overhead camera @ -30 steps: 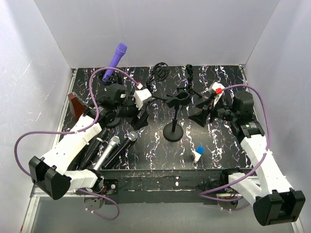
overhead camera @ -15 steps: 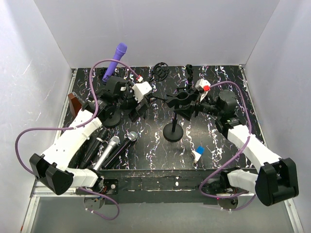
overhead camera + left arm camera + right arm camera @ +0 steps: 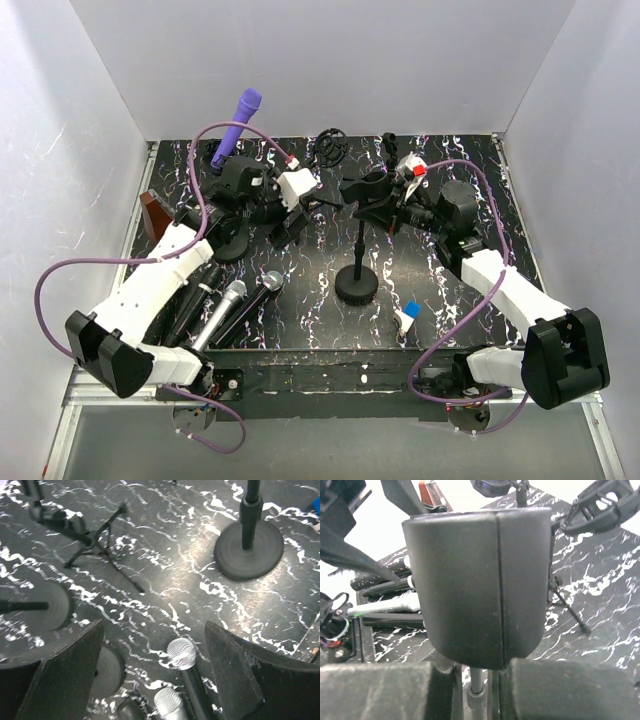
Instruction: Remove the microphone from the stand
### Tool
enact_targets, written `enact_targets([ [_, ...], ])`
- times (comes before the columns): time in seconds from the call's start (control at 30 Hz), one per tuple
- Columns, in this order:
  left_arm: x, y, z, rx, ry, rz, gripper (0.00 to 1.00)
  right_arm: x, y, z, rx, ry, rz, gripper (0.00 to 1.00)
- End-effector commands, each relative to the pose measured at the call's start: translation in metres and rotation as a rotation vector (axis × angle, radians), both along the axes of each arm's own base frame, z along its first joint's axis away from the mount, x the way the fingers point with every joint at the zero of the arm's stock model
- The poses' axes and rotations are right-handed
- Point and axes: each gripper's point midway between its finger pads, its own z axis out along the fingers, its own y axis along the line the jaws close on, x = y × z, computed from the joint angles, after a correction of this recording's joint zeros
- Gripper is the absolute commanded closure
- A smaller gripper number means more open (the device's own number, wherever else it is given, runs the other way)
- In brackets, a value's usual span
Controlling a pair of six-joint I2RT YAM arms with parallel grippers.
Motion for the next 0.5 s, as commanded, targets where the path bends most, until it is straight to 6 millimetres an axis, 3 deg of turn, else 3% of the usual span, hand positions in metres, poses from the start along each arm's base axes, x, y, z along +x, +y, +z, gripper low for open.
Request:
enact_targets([
  [0.0, -0.005, -0.037, -0.008, -0.167, 0.070, -0.088, 0.21, 0.008, -0.002, 0.037, 0.058, 0.021, -0.087, 0.99],
  [0.2, 0.001, -0.086, -0.031, -0.304, 0.154, -0.121, 0.24, 0.041, -0.028, 0.023, 0.064, 0.201, -0.375, 0.99],
  [0.47, -0.020, -0.142, -0.059, -0.391, 0.260, -0.238, 0.26, 0.051, -0.027, 0.010, 0.075, 0.305, -0.418, 0.99],
])
